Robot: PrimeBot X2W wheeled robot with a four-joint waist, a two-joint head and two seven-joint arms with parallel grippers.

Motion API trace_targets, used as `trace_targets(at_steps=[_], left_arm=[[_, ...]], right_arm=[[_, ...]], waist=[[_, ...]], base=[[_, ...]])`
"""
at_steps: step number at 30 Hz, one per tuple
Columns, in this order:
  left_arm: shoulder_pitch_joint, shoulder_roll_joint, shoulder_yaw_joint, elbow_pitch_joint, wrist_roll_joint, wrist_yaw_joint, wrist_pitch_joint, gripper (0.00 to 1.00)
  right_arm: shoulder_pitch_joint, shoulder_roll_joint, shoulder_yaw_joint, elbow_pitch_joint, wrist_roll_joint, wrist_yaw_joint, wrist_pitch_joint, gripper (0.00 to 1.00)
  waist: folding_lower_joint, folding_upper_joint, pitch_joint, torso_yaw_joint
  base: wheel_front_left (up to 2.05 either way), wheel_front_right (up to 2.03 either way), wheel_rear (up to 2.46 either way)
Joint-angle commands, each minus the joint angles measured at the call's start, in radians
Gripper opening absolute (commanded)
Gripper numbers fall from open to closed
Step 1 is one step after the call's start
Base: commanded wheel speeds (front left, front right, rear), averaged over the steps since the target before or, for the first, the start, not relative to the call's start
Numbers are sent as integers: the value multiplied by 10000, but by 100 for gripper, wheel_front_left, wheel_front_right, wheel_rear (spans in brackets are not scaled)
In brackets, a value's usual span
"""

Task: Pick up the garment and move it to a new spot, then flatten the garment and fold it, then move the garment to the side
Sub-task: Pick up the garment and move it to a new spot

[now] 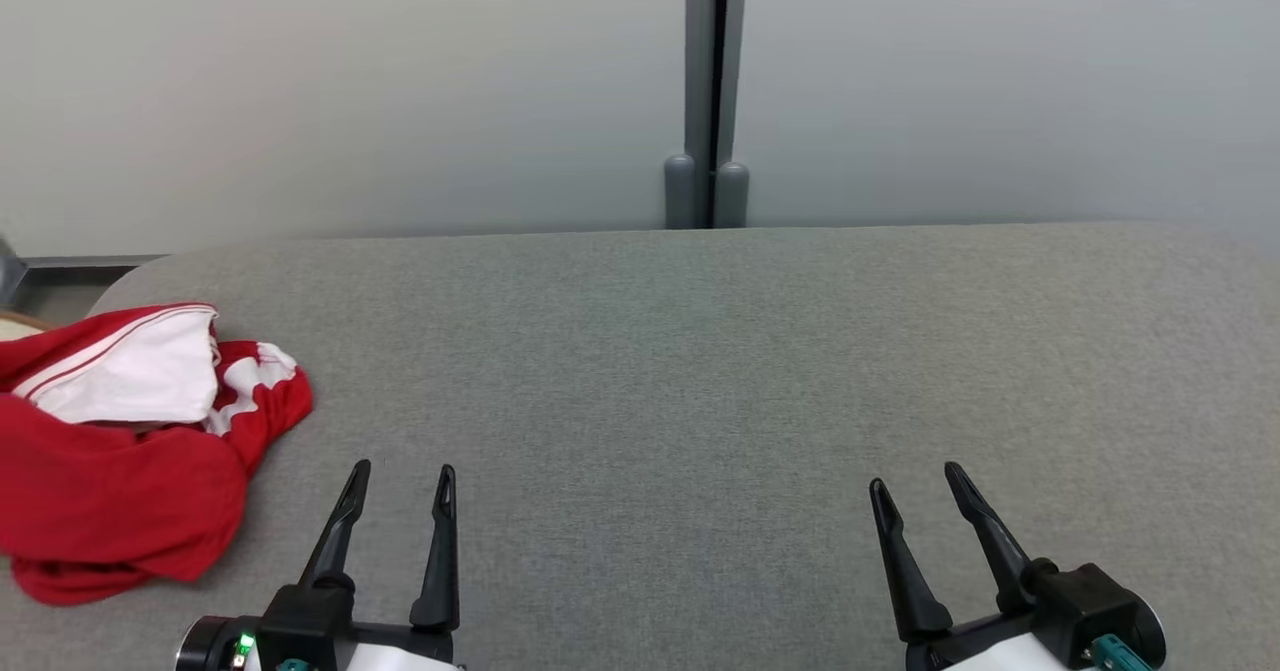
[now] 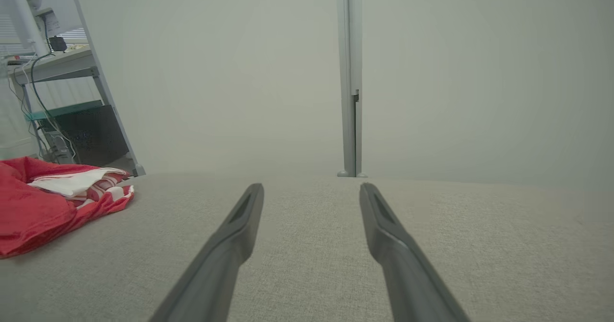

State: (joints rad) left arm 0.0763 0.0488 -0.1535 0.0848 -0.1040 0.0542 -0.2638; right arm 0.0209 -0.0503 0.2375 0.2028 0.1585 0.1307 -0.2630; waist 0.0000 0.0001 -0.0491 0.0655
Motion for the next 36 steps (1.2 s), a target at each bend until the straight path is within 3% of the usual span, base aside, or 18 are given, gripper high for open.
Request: trace_targets(at_steps=[1,11,20,26,31,36], left_arm=[[107,32,58,4,1,72,-13,100],[263,34,407,-51,67,14,-10,100],[438,30,581,-214,106,80,-10,100],[258,29,966,-340,101,136,-10,100],[-912,21,1323,-502,244,67,-10,100],[-3377,79,1751,1677,-392,-177,112,100]], right_arm=[[49,-6,29,-7,14,0,-25,100],[190,-7,128,-21,48,0,-21,100],[267,-10,146,-39,19,0,-21,100],[252,-10,226,12,17,0,-21,100],[-186,-175,218,-85,-250,-1,-21,100],[-753,-957,320,-193,-352,-1,-21,100]], waist=[[0,-1,-34,426],[0,-1,-2,2256],[0,-1,43,3469],[0,-1,180,3801],[0,-1,1043,3764],[0,-1,2474,3694]], base=[[0,0,0],[0,0,0],[0,0,0],[0,0,0],[0,0,0],[0,0,0]])
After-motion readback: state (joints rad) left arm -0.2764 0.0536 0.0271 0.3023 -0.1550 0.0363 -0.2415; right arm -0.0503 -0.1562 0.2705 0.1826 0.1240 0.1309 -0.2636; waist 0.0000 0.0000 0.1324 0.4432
